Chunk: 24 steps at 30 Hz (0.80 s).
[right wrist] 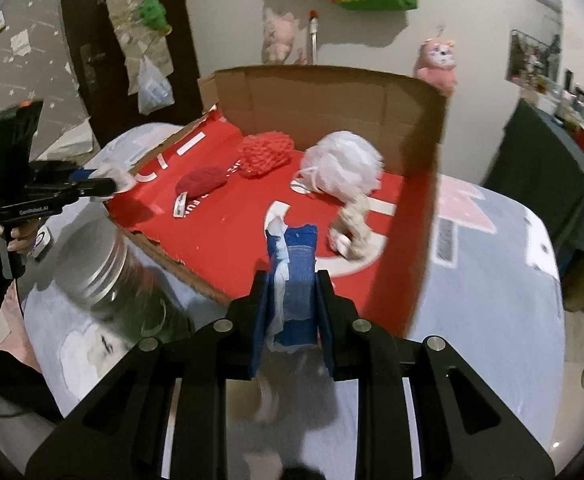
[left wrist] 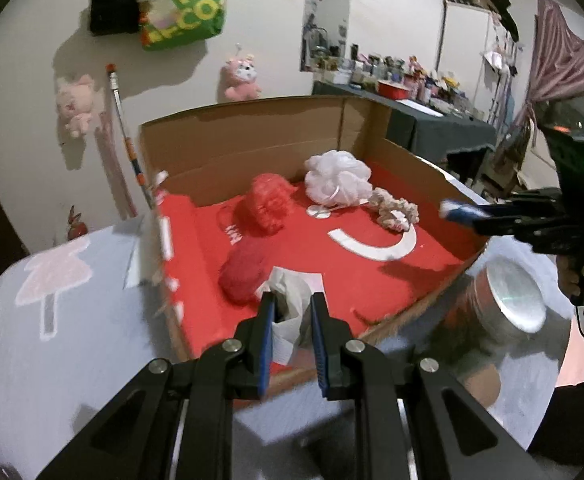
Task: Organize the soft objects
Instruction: 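Lift and carry the white tissue and blue packet over the box with both grippers, then open both grippers to drop the tissue and blue packet into the box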
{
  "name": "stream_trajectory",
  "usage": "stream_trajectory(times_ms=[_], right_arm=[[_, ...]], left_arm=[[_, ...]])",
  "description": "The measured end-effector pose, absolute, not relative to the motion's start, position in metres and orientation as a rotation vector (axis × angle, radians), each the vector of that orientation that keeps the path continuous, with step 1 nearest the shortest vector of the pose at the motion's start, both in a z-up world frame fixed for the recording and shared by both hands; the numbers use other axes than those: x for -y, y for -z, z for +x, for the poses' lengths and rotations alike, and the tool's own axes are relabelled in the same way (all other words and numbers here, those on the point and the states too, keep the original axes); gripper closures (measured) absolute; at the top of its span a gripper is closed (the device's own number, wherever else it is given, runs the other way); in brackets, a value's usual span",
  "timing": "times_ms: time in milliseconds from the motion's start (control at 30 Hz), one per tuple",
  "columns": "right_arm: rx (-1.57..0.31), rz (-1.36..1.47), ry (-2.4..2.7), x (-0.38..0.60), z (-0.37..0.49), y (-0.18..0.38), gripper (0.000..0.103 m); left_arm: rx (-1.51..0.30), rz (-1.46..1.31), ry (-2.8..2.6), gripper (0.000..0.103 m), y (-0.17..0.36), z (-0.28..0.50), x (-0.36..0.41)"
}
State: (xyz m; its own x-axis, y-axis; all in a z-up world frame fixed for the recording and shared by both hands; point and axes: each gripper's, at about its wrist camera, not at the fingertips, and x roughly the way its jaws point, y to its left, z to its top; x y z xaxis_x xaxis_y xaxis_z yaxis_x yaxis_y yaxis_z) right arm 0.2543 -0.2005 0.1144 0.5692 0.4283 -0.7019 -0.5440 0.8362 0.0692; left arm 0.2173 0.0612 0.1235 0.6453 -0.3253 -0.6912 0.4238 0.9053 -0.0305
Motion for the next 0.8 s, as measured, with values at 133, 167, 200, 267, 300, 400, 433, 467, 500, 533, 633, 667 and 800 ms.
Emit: stream_trajectory(times_ms=[133, 167, 200, 267, 300, 400, 433, 467, 500, 533, 633, 667, 800], right_arm=[[-0.826, -0.184, -0.591, 0.182, 0.28, -0.111, 0.081], [-0.842, -0.186, -0.592, 0.177, 0.289, -0.11, 0.081], [-0.856, -0.191, -0.593, 0.173, 0.296, -0.109, 0.081], [-0.885, -0.205, -0.598, 0.166, 0.309, -0.107, 0.081], [-0.897, -0.214, -0.594, 0.163, 0.316, -0.105, 0.081], [-0.943, -0.212, -0.596, 0.155, 0.335, -0.101, 0.081], [-0.955, -0.21, -0.599, 0.153, 0.34, -0.1, 0.081], [-0.974, -0.214, -0.601, 0.149, 0.348, -0.097, 0.081], [-0.98, -0.216, -0.596, 0.147, 0.352, -0.096, 0.081], [-0.986, -0.217, -0.591, 0.144, 0.357, -0.095, 0.081], [-1.029, -0.23, -0.582, 0.137, 0.372, -0.088, 0.081], [-1.047, -0.232, -0.579, 0.134, 0.377, -0.084, 0.081], [-1.089, -0.242, -0.57, 0.126, 0.388, -0.074, 0.081]], left_arm=[[-0.794, 0.185, 0.443, 0.085, -0.123, 0.243, -0.036], [-0.807, 0.188, 0.451, 0.085, -0.122, 0.249, -0.031], [-0.819, 0.191, 0.459, 0.085, -0.121, 0.255, -0.027], [-0.845, 0.205, 0.464, 0.085, -0.117, 0.268, -0.016], [-0.857, 0.214, 0.459, 0.085, -0.115, 0.275, -0.011], [-0.897, 0.235, 0.461, 0.085, -0.107, 0.291, 0.002], [-0.907, 0.236, 0.466, 0.085, -0.106, 0.295, 0.004], [-0.926, 0.24, 0.471, 0.085, -0.103, 0.302, 0.008], [-0.934, 0.245, 0.468, 0.085, -0.1, 0.306, 0.01], [-0.946, 0.253, 0.465, 0.085, -0.097, 0.312, 0.013], [-0.983, 0.251, 0.454, 0.085, -0.089, 0.328, 0.017], [-0.995, 0.25, 0.453, 0.085, -0.087, 0.332, 0.018], [-1.045, 0.234, 0.455, 0.085, -0.077, 0.346, 0.02]])
